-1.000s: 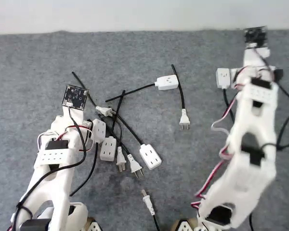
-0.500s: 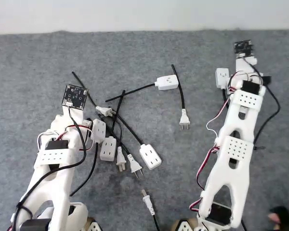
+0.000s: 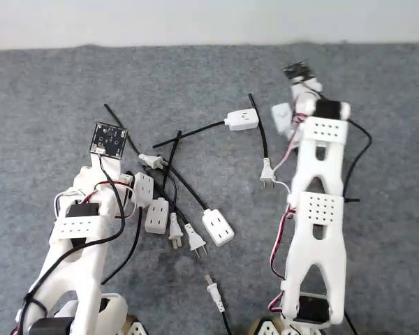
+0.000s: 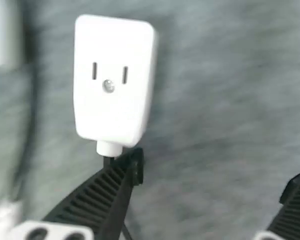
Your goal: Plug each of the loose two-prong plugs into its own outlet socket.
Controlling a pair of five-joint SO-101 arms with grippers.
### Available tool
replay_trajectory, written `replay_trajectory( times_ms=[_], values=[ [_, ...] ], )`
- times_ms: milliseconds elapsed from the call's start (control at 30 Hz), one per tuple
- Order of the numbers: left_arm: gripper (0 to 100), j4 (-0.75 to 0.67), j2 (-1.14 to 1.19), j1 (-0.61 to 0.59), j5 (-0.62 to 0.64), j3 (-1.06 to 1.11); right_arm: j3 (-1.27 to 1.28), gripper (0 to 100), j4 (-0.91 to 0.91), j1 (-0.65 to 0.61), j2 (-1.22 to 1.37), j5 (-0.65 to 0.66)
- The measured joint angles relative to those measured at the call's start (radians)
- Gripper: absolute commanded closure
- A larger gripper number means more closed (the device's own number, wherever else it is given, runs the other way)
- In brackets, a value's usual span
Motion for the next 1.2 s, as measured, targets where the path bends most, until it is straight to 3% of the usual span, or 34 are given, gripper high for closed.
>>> replay_trajectory(
  times_ms=[133, 800, 1067, 1200],
  values=[
    [84, 0.0, 0.0, 0.0, 0.0, 0.0, 0.003, 57.1, 0.124, -0.069, -0.031, 0.003],
    [84, 0.0, 0.0, 0.0, 0.0, 0.0, 0.003, 57.1, 0.129, -0.267, -0.032, -0.14],
    [84, 0.0, 0.0, 0.0, 0.0, 0.0, 0.003, 57.1, 0.129, -0.269, -0.034, -0.193],
    [84, 0.0, 0.0, 0.002, 0.0, 0.0, 0.005, 57.1, 0.129, -0.199, -0.11, -0.196]
  ],
)
